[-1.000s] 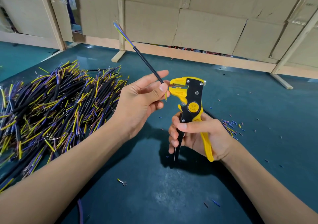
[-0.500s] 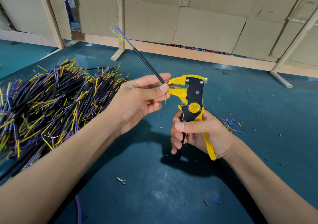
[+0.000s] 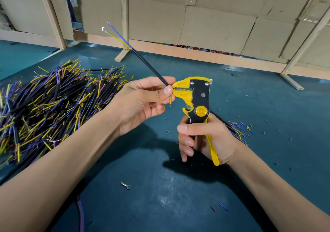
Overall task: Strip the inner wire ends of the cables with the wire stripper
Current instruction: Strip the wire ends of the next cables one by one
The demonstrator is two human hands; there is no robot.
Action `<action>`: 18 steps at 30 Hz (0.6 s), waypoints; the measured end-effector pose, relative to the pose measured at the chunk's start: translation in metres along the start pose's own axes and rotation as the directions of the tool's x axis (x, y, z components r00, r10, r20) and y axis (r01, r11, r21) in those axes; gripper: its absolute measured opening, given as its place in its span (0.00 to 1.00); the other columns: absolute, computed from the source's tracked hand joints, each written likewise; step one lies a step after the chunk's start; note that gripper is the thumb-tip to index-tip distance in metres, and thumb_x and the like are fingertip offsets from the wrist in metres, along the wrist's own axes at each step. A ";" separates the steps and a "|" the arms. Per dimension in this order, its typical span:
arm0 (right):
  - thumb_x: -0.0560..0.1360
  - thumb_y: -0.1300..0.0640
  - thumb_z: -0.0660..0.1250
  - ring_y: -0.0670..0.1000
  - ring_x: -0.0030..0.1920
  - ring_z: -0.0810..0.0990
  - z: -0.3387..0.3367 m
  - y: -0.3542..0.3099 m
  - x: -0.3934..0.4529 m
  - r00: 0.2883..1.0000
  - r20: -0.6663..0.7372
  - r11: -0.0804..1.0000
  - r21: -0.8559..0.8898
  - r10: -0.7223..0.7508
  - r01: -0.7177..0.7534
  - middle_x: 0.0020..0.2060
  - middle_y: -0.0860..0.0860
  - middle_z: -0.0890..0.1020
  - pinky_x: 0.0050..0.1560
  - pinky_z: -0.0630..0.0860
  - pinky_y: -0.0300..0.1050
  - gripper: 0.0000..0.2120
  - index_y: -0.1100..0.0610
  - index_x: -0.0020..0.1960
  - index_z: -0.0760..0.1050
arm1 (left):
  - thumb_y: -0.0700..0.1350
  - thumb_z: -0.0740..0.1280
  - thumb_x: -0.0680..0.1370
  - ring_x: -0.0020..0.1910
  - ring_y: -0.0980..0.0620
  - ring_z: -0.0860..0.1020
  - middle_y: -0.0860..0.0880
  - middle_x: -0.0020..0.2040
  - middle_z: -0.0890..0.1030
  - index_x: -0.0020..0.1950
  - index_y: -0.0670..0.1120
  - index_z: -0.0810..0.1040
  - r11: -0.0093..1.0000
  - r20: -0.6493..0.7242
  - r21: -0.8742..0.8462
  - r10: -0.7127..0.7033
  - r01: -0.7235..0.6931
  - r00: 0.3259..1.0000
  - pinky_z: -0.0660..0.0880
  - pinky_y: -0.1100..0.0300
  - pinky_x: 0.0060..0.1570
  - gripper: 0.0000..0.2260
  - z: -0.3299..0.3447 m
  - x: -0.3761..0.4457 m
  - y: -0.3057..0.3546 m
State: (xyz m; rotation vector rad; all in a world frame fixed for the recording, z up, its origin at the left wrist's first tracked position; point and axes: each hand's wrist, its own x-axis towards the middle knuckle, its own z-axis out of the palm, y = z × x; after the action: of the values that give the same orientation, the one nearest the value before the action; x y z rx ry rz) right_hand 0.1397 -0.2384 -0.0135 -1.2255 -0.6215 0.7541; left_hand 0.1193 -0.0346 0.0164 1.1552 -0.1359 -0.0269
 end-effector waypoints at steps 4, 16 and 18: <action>0.70 0.61 0.72 0.53 0.21 0.69 0.001 0.002 0.001 0.999 -0.049 1.000 0.014 0.014 -0.014 0.24 0.55 0.69 0.29 0.76 0.47 0.11 0.61 0.34 0.71 | 0.38 0.73 0.70 0.36 0.53 0.81 0.49 0.36 0.82 0.48 0.46 0.88 1.000 0.008 0.001 -0.005 0.005 1.000 0.74 0.64 0.34 0.09 0.000 -0.001 0.000; 0.70 0.60 0.68 0.50 0.17 0.62 0.006 0.006 0.006 0.968 -0.250 1.000 -0.004 0.023 -0.025 0.20 0.51 0.63 0.25 0.70 0.41 0.16 0.55 0.28 0.65 | 0.40 0.73 0.72 0.37 0.54 0.81 0.47 0.39 0.83 0.52 0.44 0.86 1.000 -0.026 -0.009 0.008 -0.009 1.000 0.75 0.64 0.36 0.10 0.003 0.002 -0.006; 0.70 0.60 0.68 0.50 0.17 0.62 0.006 0.005 0.006 0.968 -0.251 1.000 0.000 0.024 -0.025 0.20 0.51 0.63 0.24 0.71 0.41 0.16 0.55 0.28 0.65 | 0.40 0.72 0.73 0.37 0.54 0.79 0.47 0.39 0.82 0.54 0.44 0.85 1.000 -0.015 -0.013 0.004 -0.005 1.000 0.74 0.64 0.36 0.10 0.003 0.002 -0.007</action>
State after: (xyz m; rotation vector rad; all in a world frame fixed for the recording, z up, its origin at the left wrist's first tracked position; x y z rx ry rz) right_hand 0.1381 -0.2294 -0.0173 -1.3083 -0.3994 0.6052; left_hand 0.1215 -0.0408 0.0114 1.1416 -0.1252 -0.0155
